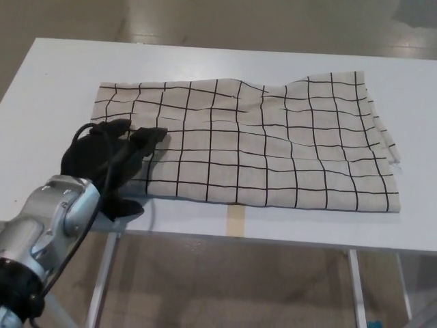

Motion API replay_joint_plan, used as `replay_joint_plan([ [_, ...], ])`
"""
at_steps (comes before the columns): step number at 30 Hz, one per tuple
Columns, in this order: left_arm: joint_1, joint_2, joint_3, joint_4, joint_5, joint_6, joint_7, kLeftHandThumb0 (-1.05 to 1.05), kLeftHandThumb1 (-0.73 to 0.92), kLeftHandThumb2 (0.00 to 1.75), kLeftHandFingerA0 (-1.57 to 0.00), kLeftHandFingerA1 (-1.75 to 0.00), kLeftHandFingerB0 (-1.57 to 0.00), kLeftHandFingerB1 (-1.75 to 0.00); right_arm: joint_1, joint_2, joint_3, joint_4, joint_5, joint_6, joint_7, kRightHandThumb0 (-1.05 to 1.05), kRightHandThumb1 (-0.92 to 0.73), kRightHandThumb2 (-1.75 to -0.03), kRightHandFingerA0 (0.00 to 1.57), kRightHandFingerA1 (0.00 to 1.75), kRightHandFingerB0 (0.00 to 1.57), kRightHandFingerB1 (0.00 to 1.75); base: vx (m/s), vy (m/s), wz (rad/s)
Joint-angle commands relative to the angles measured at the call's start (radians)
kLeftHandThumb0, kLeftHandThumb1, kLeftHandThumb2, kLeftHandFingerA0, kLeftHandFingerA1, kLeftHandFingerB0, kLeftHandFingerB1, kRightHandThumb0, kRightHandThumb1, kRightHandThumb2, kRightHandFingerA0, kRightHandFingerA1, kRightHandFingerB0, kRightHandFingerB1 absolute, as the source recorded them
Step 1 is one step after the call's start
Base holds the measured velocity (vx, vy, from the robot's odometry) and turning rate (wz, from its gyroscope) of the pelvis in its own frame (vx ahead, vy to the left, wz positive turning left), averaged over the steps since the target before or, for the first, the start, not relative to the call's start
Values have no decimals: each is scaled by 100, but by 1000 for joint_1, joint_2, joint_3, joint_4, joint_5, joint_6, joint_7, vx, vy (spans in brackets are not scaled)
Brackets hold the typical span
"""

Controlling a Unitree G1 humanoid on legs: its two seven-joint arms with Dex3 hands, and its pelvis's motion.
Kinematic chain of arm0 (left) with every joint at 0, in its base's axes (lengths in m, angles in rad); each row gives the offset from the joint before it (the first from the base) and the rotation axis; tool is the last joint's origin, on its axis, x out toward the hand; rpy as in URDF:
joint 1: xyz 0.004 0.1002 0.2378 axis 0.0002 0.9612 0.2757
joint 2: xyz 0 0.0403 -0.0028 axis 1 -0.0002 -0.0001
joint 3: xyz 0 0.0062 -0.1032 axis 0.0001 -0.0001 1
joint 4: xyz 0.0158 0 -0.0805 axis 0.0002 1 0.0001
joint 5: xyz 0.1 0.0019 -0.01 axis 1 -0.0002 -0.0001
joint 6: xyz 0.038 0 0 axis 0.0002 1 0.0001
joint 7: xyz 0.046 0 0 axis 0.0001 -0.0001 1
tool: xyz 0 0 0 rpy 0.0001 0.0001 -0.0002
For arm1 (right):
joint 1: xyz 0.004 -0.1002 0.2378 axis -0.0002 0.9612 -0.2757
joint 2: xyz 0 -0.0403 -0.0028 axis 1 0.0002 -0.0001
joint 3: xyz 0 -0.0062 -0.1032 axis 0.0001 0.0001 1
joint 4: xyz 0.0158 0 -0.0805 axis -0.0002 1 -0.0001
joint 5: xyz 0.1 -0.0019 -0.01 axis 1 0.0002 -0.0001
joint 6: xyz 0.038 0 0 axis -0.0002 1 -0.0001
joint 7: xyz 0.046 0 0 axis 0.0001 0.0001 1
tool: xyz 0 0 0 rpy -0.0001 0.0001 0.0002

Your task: Use the left hand to fold a white towel with checkered patterns in half.

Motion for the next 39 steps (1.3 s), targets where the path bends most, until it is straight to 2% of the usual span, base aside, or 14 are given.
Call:
replay_joint_plan([
  [1, -40, -34, -59, 119, 46, 43, 58, -51, 34, 71, 0, -11, 0, -19, 12, 8, 5, 17, -10, -40, -13, -19, -72, -60, 38, 52, 30, 43, 0, 0, 0],
  [9, -71, -82, -139, 289, 91, 90, 191, -50, 34, 72, 0, -16, 0, -23, 11, 7, 6, 30, -25, -55, -25, -20, -72, -60, 39, 52, 31, 43, 0, 0, 0],
  [11, -77, -99, -168, 338, 102, 110, 249, -55, 34, 68, -8, -17, -8, -24, 13, 3, 6, 31, -22, -62, -21, -21, -72, -60, 39, 52, 31, 43, 0, 0, 0],
  [14, -88, -114, -202, 385, 114, 126, 308, -51, 32, 70, -4, -35, -4, -36, 14, 3, 8, 25, -20, -60, -20, -21, -71, -60, 40, 52, 32, 44, 0, 0, 0],
  [15, -90, -117, -210, 395, 117, 130, 323, -30, 33, 88, 0, -49, 0, -48, 14, 4, 8, 25, -18, -60, -19, -21, -71, -60, 39, 52, 32, 44, 0, 0, 0],
  [16, -93, -120, -218, 404, 118, 132, 335, -30, 33, 88, 0, -49, 0, -48, 14, 4, 8, 25, -16, -61, -18, -21, -71, -60, 39, 52, 32, 44, 0, 0, 0],
  [18, -94, -123, -226, 414, 122, 136, 354, -27, 34, 89, -6, -51, -6, -50, 14, 5, 9, 27, -15, -62, -18, -21, -71, -60, 40, 52, 32, 44, 0, 0, 0],
  [19, -98, -140, -252, 446, 134, 152, 432, -43, 52, 56, -53, -41, -49, -36, 14, 7, 9, 31, -13, -66, -17, -21, -71, -60, 40, 52, 33, 44, 0, 0, 0],
  [20, -96, -149, -260, 462, 135, 154, 475, -38, 54, 58, -77, -141, -83, -123, 17, 10, 10, 28, -10, -64, -15, -18, -70, -60, 39, 52, 32, 44, 0, 0, 0],
  [22, -94, -155, -266, 475, 129, 149, 504, -38, 54, 58, -77, -141, -83, -123, 20, 13, 13, 25, -6, -61, -13, -18, -70, -60, 39, 52, 32, 44, 0, 0, 0],
  [23, -92, -163, -266, 486, 116, 137, 520, -34, 59, 55, -73, -175, -75, -175, 21, 12, 13, 25, -7, -63, -12, -18, -71, -60, 39, 52, 32, 44, 0, 0, 0],
  [24, -93, -167, -259, 487, 103, 123, 513, -28, 62, 55, -68, -175, -60, -175, 21, 11, 12, 23, -6, -62, -11, -20, -72, -61, 40, 52, 33, 44, 0, 0, 0],
  [26, -96, -167, -248, 489, 78, 87, 499, -18, 64, 55, -71, -175, -51, -175, 19, 8, 12, 21, -4, -59, -9, -21, -71, -61, 40, 53, 33, 45, 0, 0, 0],
  [39, -70, -76, -239, 524, 56, -29, 594, -21, 68, 55, -76, -175, -58, -175, 25, 1, 18, 25, -1, -70, 1, -19, -71, -60, 41, 53, 33, 45, 0, 0, 0],
])
